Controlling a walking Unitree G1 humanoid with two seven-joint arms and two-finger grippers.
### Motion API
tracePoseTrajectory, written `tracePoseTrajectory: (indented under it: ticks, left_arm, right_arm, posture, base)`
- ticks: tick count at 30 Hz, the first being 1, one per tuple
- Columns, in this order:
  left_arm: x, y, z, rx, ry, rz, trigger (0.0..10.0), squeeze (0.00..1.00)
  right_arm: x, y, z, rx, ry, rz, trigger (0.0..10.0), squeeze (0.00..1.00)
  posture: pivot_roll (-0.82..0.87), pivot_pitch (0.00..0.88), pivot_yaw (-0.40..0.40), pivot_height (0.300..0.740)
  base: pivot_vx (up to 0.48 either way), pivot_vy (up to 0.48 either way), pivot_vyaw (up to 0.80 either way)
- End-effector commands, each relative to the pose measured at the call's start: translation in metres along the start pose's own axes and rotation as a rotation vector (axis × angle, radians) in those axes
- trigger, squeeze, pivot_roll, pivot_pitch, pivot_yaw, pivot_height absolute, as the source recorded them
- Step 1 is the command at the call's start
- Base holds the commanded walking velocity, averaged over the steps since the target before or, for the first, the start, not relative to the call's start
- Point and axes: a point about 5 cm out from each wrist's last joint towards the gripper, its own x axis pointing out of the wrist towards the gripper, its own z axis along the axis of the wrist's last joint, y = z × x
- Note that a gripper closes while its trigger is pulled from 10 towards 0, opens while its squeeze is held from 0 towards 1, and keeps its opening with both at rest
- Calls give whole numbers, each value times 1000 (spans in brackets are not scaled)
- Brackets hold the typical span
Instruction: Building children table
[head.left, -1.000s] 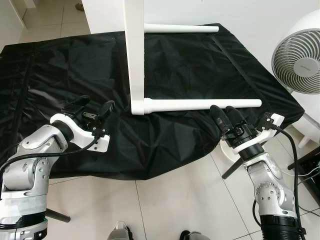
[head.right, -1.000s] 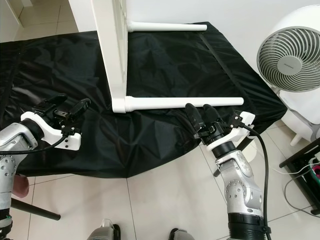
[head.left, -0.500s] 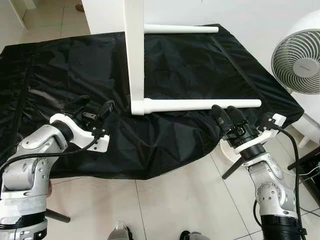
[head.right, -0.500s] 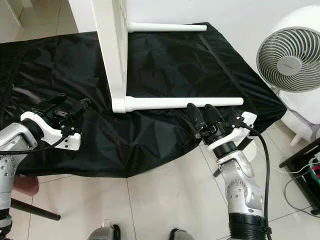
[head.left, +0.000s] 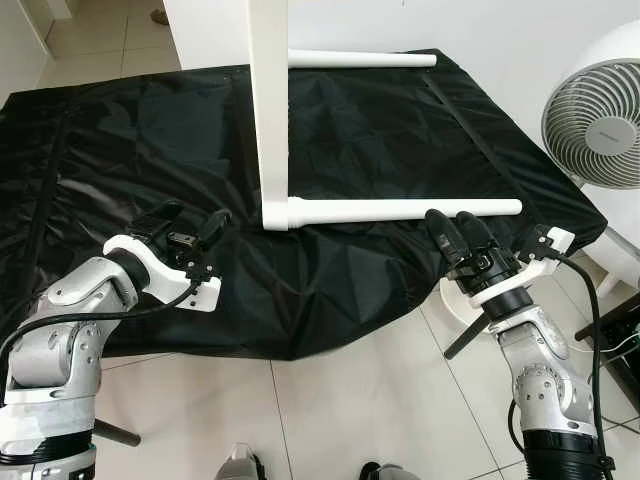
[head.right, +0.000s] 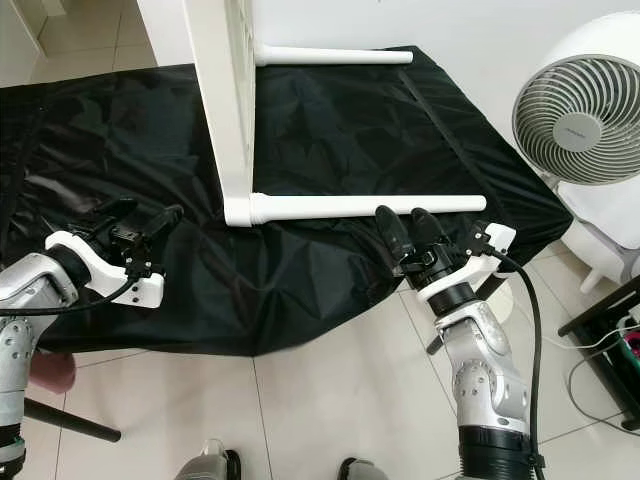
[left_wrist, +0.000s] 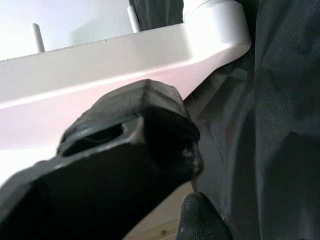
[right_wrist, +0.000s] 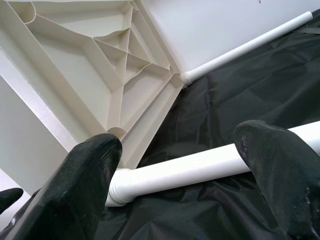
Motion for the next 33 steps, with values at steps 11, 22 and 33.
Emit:
tracePoseTrajectory:
  ticks: [11,22,33]
  left_arm:
    - [-2,-1,-3,6,-2,20,10000,0]
    - [-3,0,-4,3,-1,27,10000,0]
    - [-4,0,-7,-16,3,27,10000,0]
  right_arm:
    - [-2,-3,0,-12,18,2,10000,0]
    - [-2,-4,1,-15,17,-1,10000,0]
    - [-3,-6,2,-22,18,-6,10000,0]
  posture:
    - [114,120,-6,740]
    - [113,122,-11,740]
    - [110,128,-11,740]
  base:
    - [0,0,0]
    - [0,0,0]
    - [0,0,0]
